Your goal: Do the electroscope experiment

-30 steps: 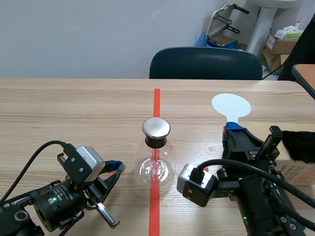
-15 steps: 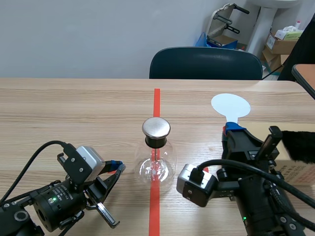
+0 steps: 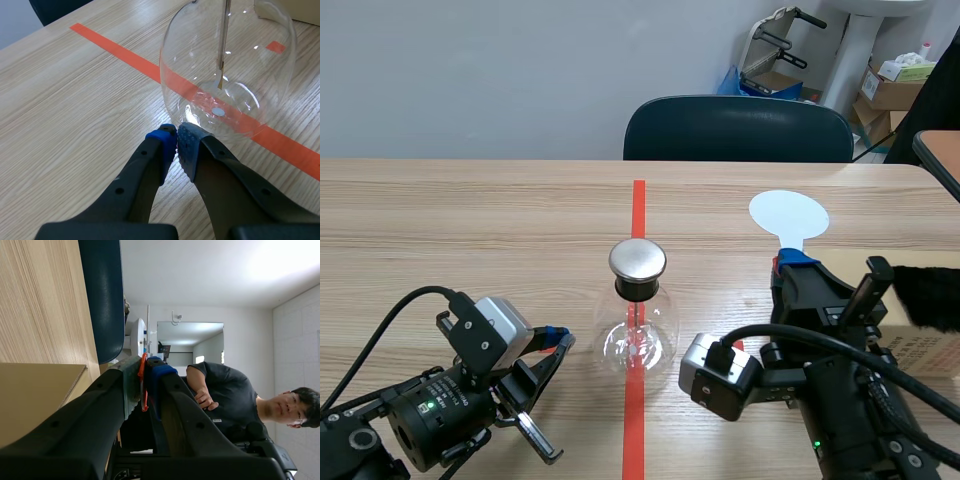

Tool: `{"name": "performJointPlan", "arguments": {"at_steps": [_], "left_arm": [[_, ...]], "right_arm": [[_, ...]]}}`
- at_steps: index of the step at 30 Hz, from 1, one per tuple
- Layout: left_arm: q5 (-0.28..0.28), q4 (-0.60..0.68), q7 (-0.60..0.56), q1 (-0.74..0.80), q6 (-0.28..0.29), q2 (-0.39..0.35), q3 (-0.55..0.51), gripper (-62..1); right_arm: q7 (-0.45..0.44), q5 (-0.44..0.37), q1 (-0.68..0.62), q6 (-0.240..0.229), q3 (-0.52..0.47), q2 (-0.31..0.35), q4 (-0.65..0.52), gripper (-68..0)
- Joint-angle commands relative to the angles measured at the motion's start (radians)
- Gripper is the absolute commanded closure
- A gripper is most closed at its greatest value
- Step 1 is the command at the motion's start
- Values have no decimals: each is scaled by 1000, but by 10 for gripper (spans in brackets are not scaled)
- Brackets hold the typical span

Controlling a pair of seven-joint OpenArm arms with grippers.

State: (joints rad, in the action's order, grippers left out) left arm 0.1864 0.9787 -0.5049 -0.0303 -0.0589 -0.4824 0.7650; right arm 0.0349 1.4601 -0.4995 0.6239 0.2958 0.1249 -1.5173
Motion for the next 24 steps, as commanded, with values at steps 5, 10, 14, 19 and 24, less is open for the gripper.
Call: {"name": "performJointPlan", "arguments": {"at_steps": [5,10,14,19,24], "left_arm": [[3,17,-14,2,1,5,-4,-55],[4,17,-20,2,1,-7,-4,-56],[4,18,-25,3,2,-31,-4,-57],[8,80,-55,32,6,-87,-4,-57],[12,229,-80,119,5,-177,-4,-58]], "right_arm": [[4,1,-2,11,-3,5,-10,-11],[4,1,-2,11,-3,5,-10,-11],[4,1,-2,10,-3,5,-10,-11],[5,1,-2,10,-3,5,-10,-10],[5,1,-2,11,-3,5,-10,-11]]}}
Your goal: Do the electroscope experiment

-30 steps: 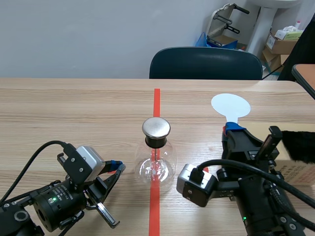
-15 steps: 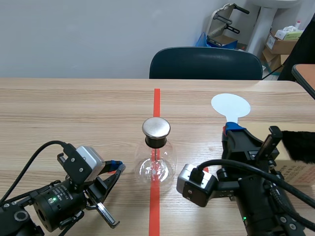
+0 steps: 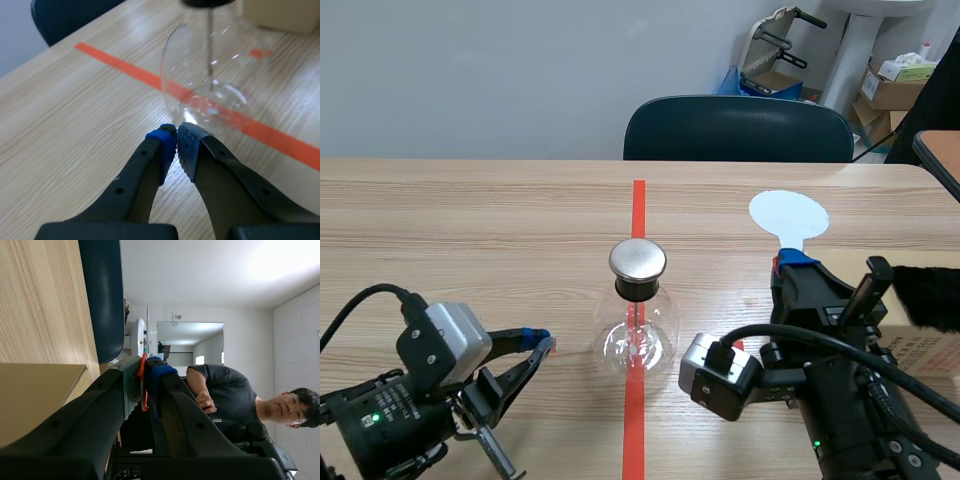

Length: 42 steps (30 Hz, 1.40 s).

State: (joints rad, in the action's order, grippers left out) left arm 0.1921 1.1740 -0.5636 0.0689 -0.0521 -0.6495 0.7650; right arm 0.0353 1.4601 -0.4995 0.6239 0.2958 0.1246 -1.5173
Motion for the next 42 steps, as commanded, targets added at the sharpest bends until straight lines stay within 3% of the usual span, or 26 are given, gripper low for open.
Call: {"name": "performJointPlan", "arguments": {"at_steps": [1,3,6,9,15,23,26,28,36,42], "left_arm": [[7,64,-24,40,-2,-30,-4,-58],[25,124,-24,79,-6,-67,-4,-58],[63,198,-31,134,-6,-116,-4,-58],[100,257,-50,177,-17,-159,-4,-91],[142,330,-76,236,-42,-233,-5,-271],[145,406,-101,313,-151,-294,-5,-306],[145,433,-113,346,-183,-322,-5,-406],[145,449,-139,368,-183,-341,-4,-452],[132,477,-208,416,-189,-365,-4,-455],[84,477,-241,416,-162,-365,-4,-467]], "right_arm": [[5,1,-2,11,-3,6,-10,-11],[6,1,-5,27,-4,6,-10,-11],[-18,1,-22,125,-21,5,-18,-11],[-70,1,-66,159,-61,5,-45,-11],[-227,-65,-166,159,-173,5,-70,-11],[-483,-249,-203,159,-337,5,-55,-11],[-545,-284,-188,159,-380,-3,-29,-11],[-571,-288,-171,159,-400,-3,-1,-11],[-593,-286,-90,159,-415,-3,122,-11],[-584,-252,-59,159,-415,-3,183,-11]]}}
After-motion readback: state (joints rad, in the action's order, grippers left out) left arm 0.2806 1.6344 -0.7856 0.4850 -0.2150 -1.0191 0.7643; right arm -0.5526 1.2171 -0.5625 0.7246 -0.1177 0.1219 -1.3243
